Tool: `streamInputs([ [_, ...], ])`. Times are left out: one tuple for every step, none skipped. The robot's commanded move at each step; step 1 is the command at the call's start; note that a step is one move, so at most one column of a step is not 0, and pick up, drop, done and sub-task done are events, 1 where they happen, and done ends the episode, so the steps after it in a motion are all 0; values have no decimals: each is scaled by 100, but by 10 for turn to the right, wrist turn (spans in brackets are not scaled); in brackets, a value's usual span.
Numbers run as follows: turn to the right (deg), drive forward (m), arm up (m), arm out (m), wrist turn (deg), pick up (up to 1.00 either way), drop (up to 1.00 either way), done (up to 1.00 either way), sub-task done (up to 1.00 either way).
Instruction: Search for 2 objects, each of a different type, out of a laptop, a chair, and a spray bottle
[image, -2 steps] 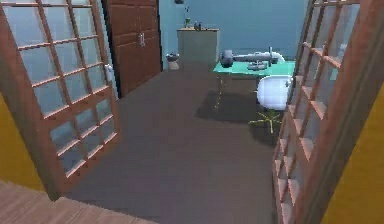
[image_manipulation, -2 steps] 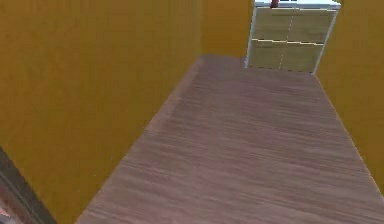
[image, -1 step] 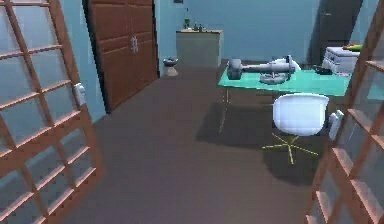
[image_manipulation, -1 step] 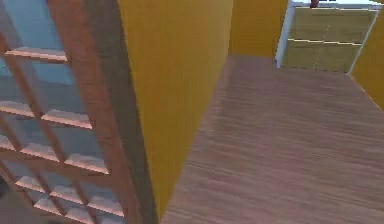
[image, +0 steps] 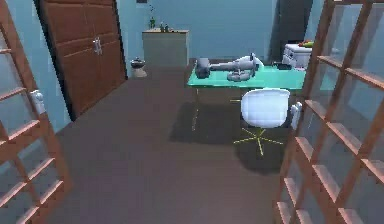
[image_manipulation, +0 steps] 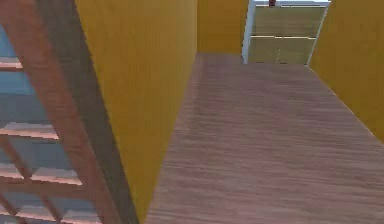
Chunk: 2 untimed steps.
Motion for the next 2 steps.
streamInputs([
  [0,100,0,0,0,0,0,0,0],
  [150,0,0,0,0,0,0,0,0],
])
